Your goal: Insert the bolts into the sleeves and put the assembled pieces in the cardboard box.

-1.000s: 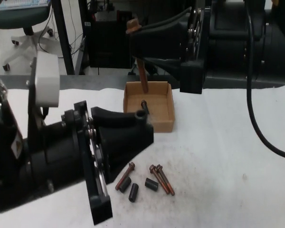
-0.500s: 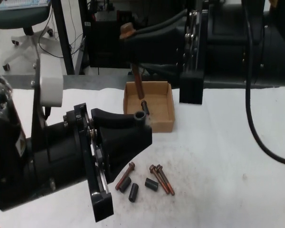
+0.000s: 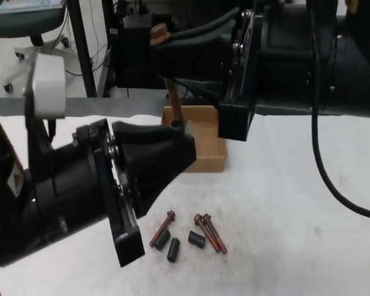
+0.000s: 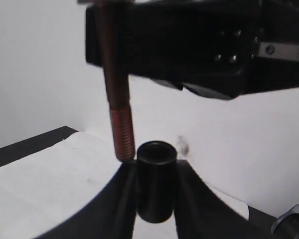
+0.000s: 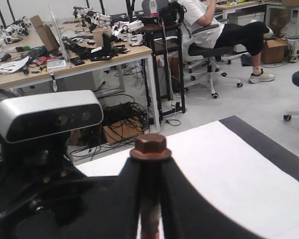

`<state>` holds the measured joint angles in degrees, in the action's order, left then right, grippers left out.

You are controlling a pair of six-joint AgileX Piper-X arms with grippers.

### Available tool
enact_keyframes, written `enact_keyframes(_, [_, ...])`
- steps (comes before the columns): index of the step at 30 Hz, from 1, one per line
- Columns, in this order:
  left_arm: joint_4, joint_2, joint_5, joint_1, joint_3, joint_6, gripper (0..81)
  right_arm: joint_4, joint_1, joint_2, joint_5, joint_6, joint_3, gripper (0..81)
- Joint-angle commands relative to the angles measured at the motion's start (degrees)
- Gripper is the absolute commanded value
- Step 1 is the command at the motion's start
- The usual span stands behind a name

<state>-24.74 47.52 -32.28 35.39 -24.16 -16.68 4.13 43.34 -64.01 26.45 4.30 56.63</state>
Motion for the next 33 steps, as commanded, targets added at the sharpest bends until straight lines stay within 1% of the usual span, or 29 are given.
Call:
enact_keyframes(1, [-1.68,0.03,0.53,-0.34,-0.52,-0.51,0.3,-1.73,0.1,0.19,-1.73,-0.49,0.16,0.8])
enact_keyframes(6, [-1.68,0.03,0.53,-0.63,-0.52,-0.51,0.3,-1.85,0.1,0.19,-2.15,-0.49,0.16,0.8])
enact_keyframes(10, [-1.68,0.03,2.71,-0.6,-0.52,-1.85,0.3,-1.85,0.1,0.19,-2.15,-0.49,0.16,0.8])
enact_keyframes(13, [-0.15,0.03,1.67,-0.6,-0.52,-2.4,0.3,-2.5,0.1,0.19,-2.27,-0.49,0.16,0.8])
enact_keyframes(16, [1.84,0.03,-0.02,-0.6,-0.52,-2.86,0.3,-5.98,0.1,0.19,-2.57,-0.49,0.16,0.8])
enact_keyframes(19, [2.13,0.03,0.19,-0.6,-0.52,-2.86,0.3,-8.9,0.1,0.19,-2.57,-0.49,0.16,0.8])
enact_keyframes(23, [1.96,0.15,0.57,-0.6,-0.52,-2.86,0.3,-8.53,0.1,0.19,-2.03,-0.33,0.16,0.8])
enact_keyframes(26, [1.96,0.18,2.32,-0.6,-0.52,-2.86,0.3,-6.51,0.93,0.19,-2.03,-0.34,0.16,0.8])
enact_keyframes(28, [1.84,0.18,3.59,-0.6,-0.52,-2.86,0.3,-5.39,2.26,0.19,-2.14,-0.34,0.16,0.8])
enact_keyframes(33, [1.84,0.18,3.03,-0.6,-0.52,-2.86,0.3,-4.13,4.62,0.19,-2.83,-2.36,0.16,0.8])
